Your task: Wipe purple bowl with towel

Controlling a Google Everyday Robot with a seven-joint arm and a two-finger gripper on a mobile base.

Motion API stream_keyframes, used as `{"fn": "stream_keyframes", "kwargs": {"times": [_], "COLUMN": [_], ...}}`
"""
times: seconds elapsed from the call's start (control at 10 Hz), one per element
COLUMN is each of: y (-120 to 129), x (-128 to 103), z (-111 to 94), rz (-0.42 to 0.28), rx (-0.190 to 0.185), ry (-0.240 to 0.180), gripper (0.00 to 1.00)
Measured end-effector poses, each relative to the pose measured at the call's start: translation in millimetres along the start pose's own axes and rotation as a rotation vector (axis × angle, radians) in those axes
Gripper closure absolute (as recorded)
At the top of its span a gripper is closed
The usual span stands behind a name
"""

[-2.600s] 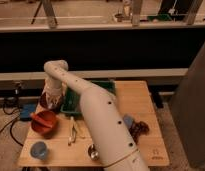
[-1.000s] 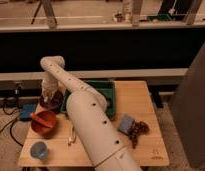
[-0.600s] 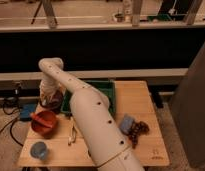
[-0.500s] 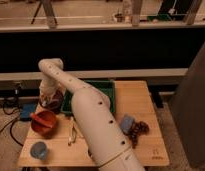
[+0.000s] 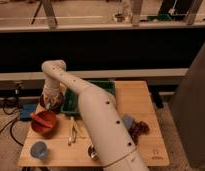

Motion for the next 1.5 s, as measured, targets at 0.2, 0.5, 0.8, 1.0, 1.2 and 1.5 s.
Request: {"fn": "stream_keyframes", "kwargs": {"times": [0.2,0.5,0.8,1.0,1.2,1.5], "y": [13.0,25.5,28.6,22.9,12.1,-13.0], "x": [5.7,18.6,40.4,55.2,61.5,54.8], "z": [-0.5,-3.3,-11.0,-13.7,-14.0,-9.9], "rz": [0.032,0.071,0.105,0.113,0.104,0.054], "rx": [-0.012,-0.029,-0.035,-0.022,0.015,0.067], "ry": [0.008,0.022,0.057,0.077,0.091,0.079], "gripper": [1.0,1.0,1.0,1.0,1.0,1.0]}}
